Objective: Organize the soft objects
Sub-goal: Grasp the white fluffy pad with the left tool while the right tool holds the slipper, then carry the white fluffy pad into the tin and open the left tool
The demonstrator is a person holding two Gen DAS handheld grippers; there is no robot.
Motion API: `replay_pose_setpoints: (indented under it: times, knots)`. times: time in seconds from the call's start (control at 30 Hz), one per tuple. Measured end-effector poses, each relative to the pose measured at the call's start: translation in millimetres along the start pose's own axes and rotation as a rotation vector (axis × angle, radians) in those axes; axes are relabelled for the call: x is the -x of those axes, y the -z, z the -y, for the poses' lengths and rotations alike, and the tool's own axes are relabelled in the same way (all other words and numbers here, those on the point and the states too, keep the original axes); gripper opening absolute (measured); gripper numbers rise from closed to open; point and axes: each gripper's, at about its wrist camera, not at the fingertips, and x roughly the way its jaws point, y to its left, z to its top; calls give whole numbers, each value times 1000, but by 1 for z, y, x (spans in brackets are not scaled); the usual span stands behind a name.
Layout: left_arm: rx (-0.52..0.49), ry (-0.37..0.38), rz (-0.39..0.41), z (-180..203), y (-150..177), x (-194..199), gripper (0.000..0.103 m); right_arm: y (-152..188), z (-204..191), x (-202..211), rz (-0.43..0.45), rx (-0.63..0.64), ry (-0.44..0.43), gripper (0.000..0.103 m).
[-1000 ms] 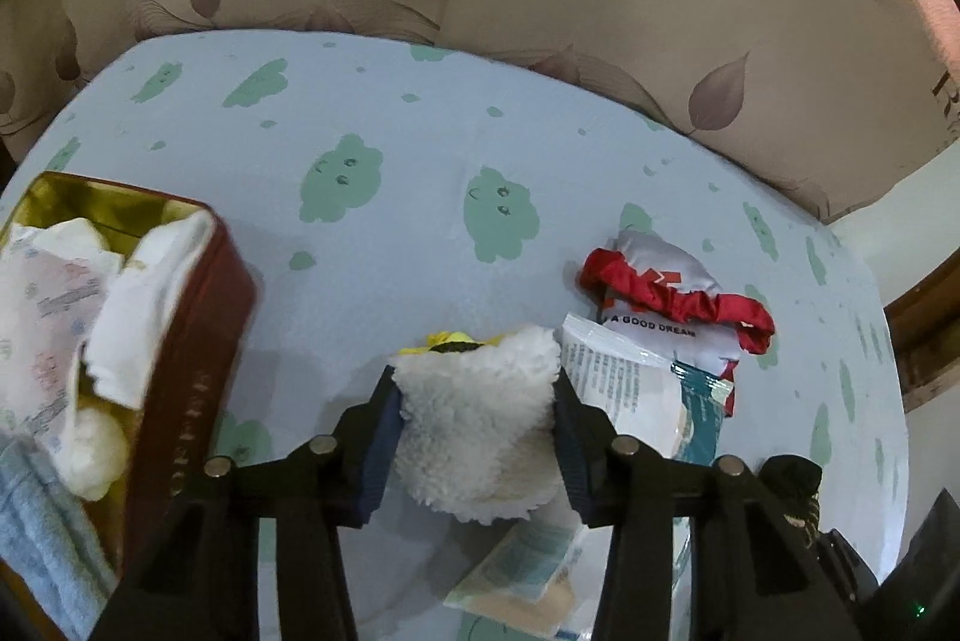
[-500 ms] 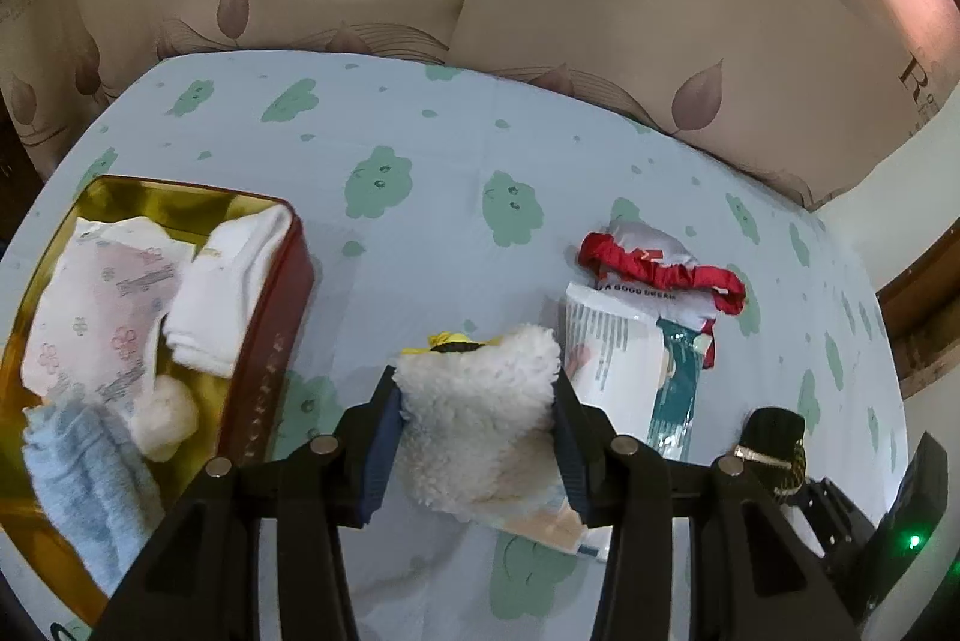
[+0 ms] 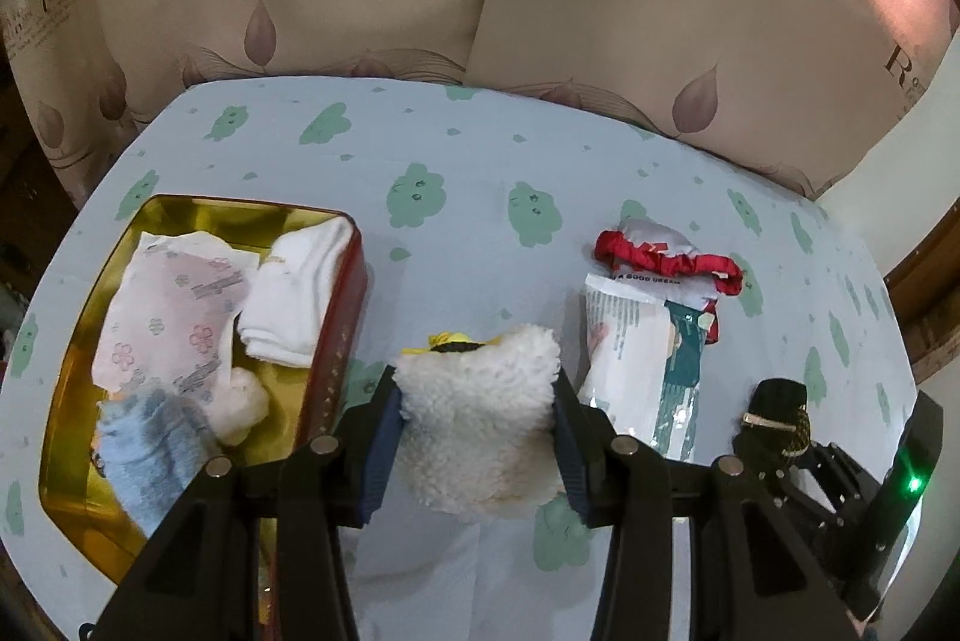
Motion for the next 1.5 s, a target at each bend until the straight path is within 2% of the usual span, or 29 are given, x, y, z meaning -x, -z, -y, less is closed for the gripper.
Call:
replay_pose_setpoints:
  times: [0.37, 0.6, 1.23, 1.5]
  knots:
    - [-38, -59, 33, -14, 8, 20, 46, 0, 0, 0, 0, 0, 1, 34]
    - [-15, -71, 46, -35, 9, 37, 46, 0, 0, 0, 0, -1, 0, 34]
    - [84, -197, 99, -127, 14, 85, 46, 0, 0, 0, -1, -1, 1, 34]
    - [129, -238, 79, -159, 29, 86, 46, 0, 0, 0, -1, -1, 1, 34]
